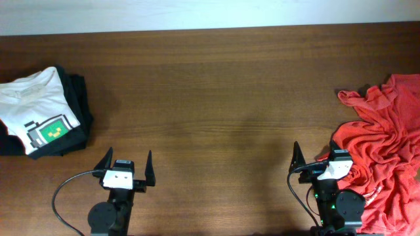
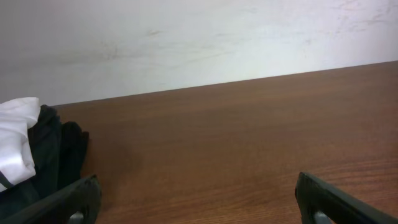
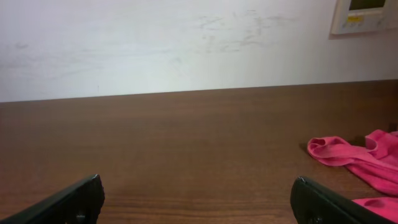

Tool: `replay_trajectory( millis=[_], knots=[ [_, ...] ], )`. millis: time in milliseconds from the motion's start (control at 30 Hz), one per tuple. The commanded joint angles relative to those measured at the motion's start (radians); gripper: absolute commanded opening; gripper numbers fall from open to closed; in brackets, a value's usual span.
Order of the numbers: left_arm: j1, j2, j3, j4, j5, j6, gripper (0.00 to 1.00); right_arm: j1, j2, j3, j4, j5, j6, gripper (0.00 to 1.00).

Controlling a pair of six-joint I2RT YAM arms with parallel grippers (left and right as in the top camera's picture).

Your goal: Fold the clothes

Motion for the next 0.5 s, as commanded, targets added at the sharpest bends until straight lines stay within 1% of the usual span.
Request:
replay_trajectory(
  millis=[0, 33, 100, 167, 267, 400, 433, 467],
  knots=[
    [-0.003, -0.008, -0.001, -0.002, -0.006, -0.039, 0.99, 0.006, -0.004, -0.004, 0.001, -0.003, 0.030, 0.99],
    [-0.003, -0.006, 0.012, -0.006, -0.006, -0.080, 0.99, 0.006, -0.003, 0.006, -0.027, -0.002, 0.030, 0.99],
    [-0.003, 0.014, 0.043, -0.009, -0.005, -0.100, 0.99, 0.005, 0.011, 0.048, -0.090, 0.002, 0.030, 0.99],
    [-0.003, 0.064, 0.123, -0.066, 0.013, -0.101, 0.99, 0.005, 0.062, 0.126, -0.160, 0.027, 0.030, 0.99],
    [-0.003, 0.179, 0.270, -0.188, 0.012, -0.101, 0.99, 0.005, 0.211, 0.286, -0.267, 0.032, 0.030, 0.99],
    [-0.003, 0.342, 0.435, -0.309, 0.013, -0.101, 0.99, 0.004, 0.441, 0.524, -0.489, 0.032, 0.030, 0.99],
    [-0.003, 0.393, 0.486, -0.346, 0.013, -0.101, 0.99, 0.004, 0.536, 0.613, -0.585, 0.033, 0.030, 0.99],
    [-0.003, 0.425, 0.517, -0.368, 0.013, -0.101, 0.99, 0.004, 0.587, 0.657, -0.632, 0.033, 0.029, 0.99]
  ],
)
